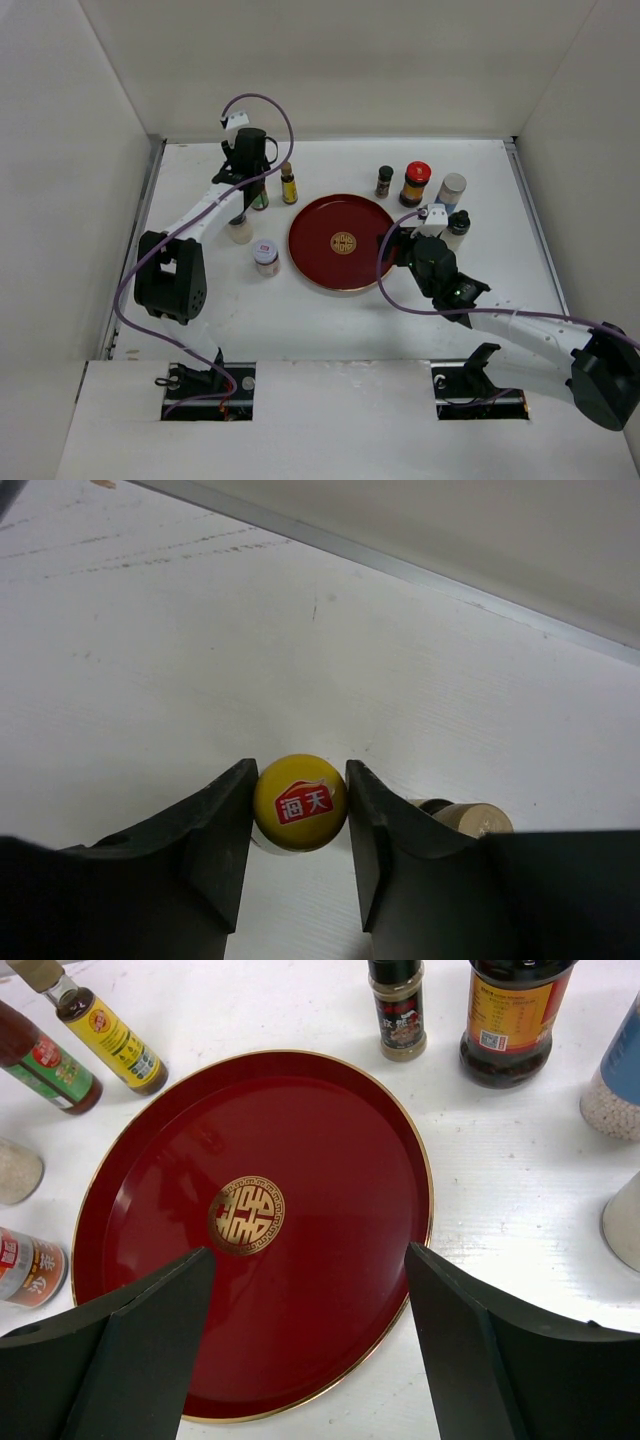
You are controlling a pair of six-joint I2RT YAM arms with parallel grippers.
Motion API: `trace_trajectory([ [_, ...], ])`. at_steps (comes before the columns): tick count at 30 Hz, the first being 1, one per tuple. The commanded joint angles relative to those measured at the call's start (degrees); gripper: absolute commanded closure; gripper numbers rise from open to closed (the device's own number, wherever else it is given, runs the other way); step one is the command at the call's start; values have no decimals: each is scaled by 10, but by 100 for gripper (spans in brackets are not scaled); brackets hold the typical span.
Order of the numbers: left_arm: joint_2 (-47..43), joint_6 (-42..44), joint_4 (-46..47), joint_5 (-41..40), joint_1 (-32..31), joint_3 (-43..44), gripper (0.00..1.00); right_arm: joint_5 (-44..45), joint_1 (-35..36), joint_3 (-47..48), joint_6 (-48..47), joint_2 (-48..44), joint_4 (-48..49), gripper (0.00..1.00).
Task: Organize the condiment bottles
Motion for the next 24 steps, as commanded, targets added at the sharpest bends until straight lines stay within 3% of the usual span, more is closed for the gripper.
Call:
trace_trajectory([
  [1,-8,4,27,-18,2,-7,68,-4,-3,26,0,0,18,16],
  [3,-19,7,31,-29,-3,-7,75,-4,-3,26,0,0,18,16],
  [9,-79,9,62,-34,-9,1,81,-3,-3,25,0,-1,19,16],
  [17,-174,39,81,-36,-30,45,81,-2,-3,24,2,-4,19,13],
  [24,-218,47,85,-26,-100,37,81,11,-20,3,10,-38,35,11],
])
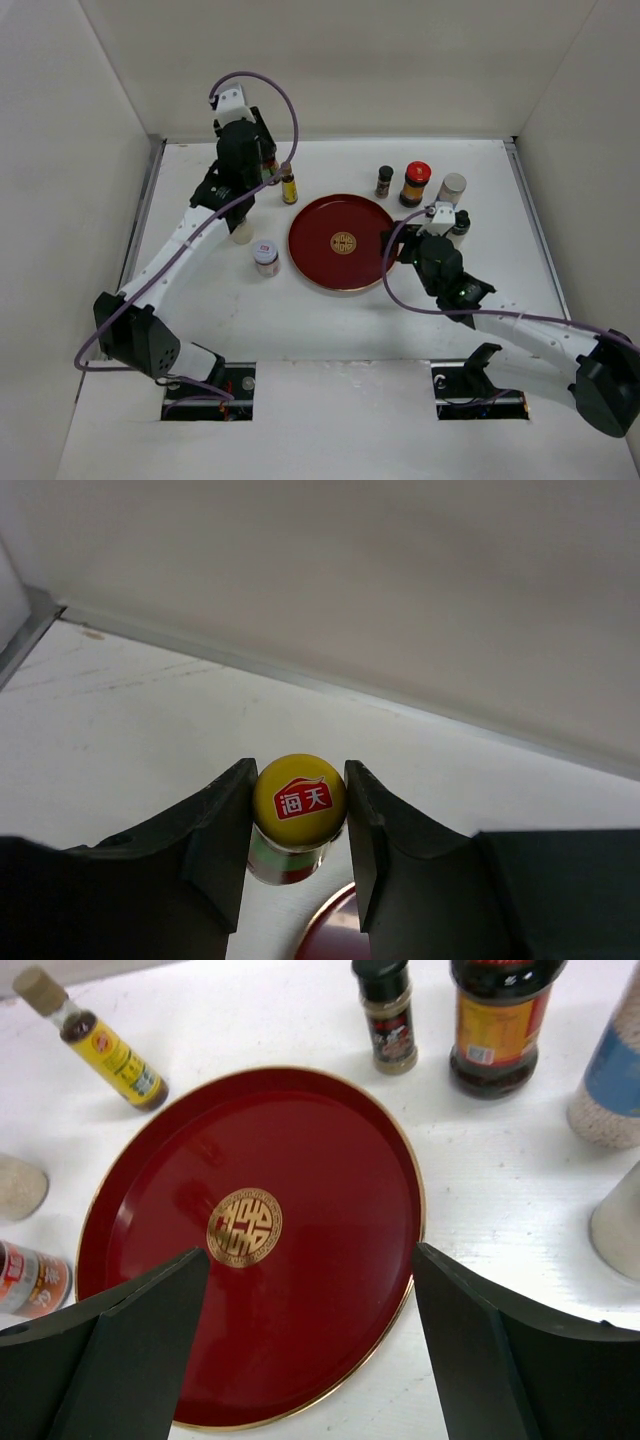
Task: Organize the condiment bottles
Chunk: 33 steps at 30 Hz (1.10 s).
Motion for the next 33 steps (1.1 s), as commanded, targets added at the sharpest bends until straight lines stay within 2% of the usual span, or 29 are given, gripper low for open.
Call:
trace_trajectory([
  [1,-32,8,85,7,-42,34,81,14,-17,0,15,-32,35,11],
  [12,86,9,117,23,-129,79,81,12,-66,-17,47,-61,21,11],
  [22,176,9,161,32,-152,86,82,13,-67,-12,47,-51,14,9],
  [33,217,9,197,32,-162,77,82,12,-66,-12,47,-48,14,9],
])
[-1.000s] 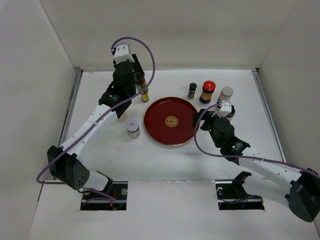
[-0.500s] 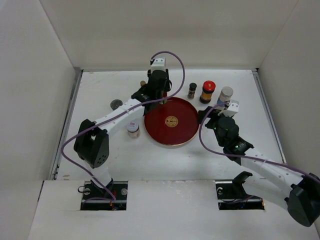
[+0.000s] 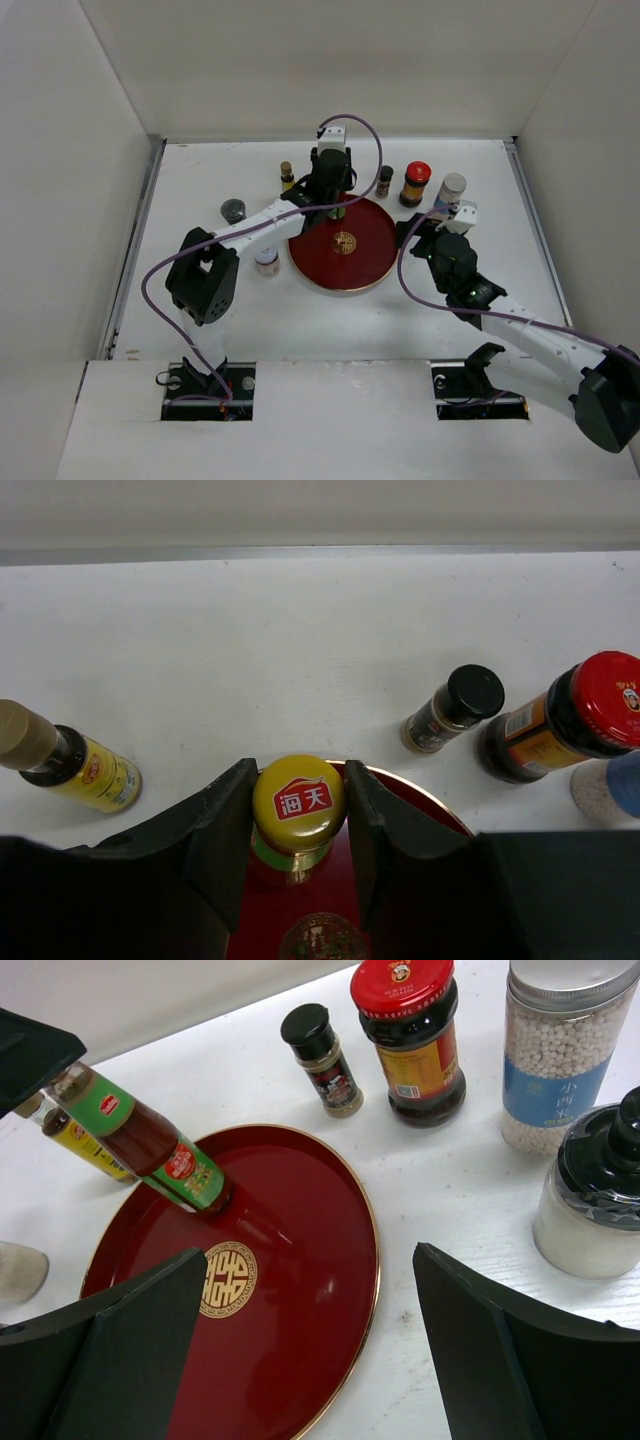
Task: Organize the condiment bottles
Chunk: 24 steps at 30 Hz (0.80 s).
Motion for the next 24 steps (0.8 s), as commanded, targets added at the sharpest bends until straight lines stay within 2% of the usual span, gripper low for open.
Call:
trace_trajectory([
  [1,-21,4,110,-5,-4,39,82,6,-2,3,6,-1,14,9],
  [6,-16,7,122,-6,-4,23,79,7,-1,3,5,-1,14,9],
  [11,-13,7,146,-9,-7,-24,56,7,0,3,4,-1,14,8],
  [16,-25,5,163,-17,-7,-63,42,6,0,4,4,0,14,8],
  [21,-54,7,164,-17,-11,-80,40,7,-4,5,5,4,14,8],
  [23,-78,7,164,-17,-14,-91,36,6,-9,12,6,12,14,13],
  [24,-92,7,165,-17,-15,-98,33,3,-9,19,5,20,13,20],
])
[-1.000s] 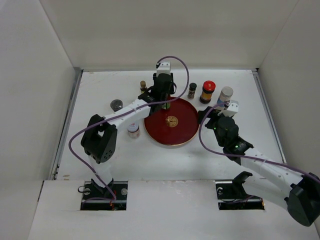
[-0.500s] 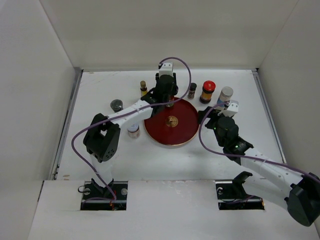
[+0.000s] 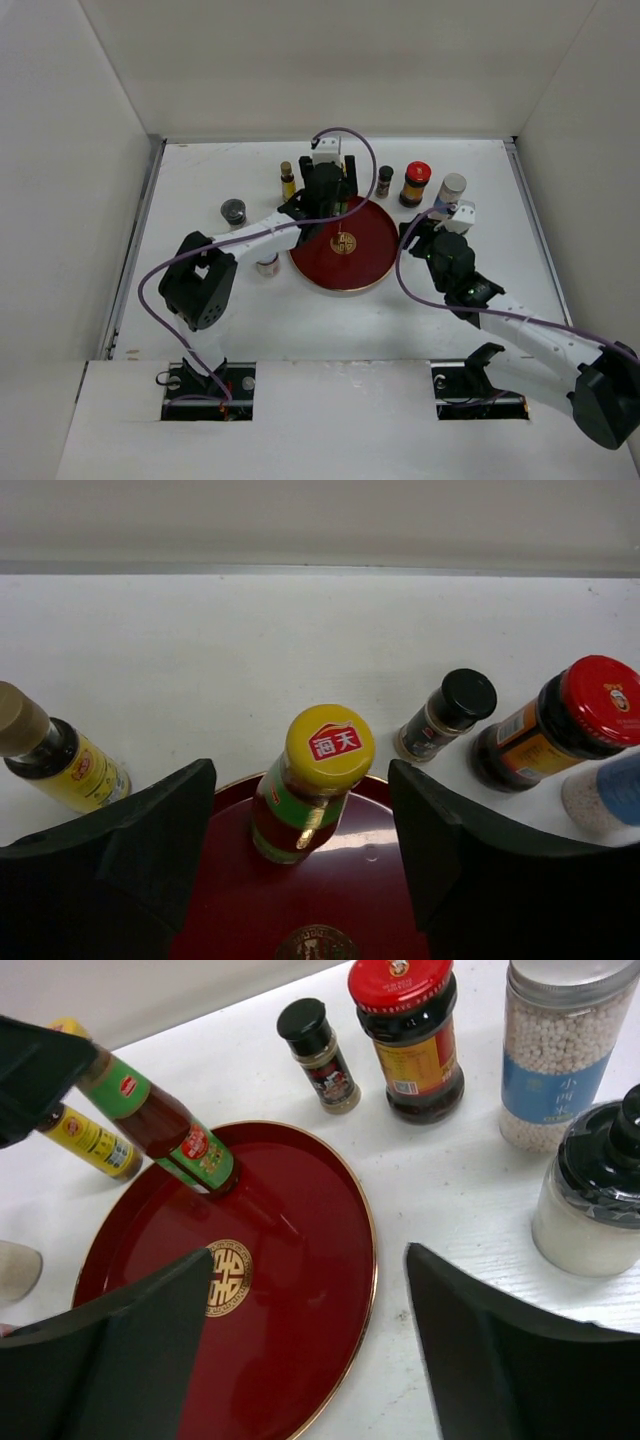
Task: Organize the condiment bottles
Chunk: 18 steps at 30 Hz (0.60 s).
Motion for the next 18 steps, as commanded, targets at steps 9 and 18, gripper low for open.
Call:
trace_trajectory([
  [9,-271,-9,73,-42,-18,-168,13,-33,-24,206,-12,190,-68,57],
  [18,-444,-90,86,-46,-29,-408,13,-21,-42,410,-41,378,-114,18],
])
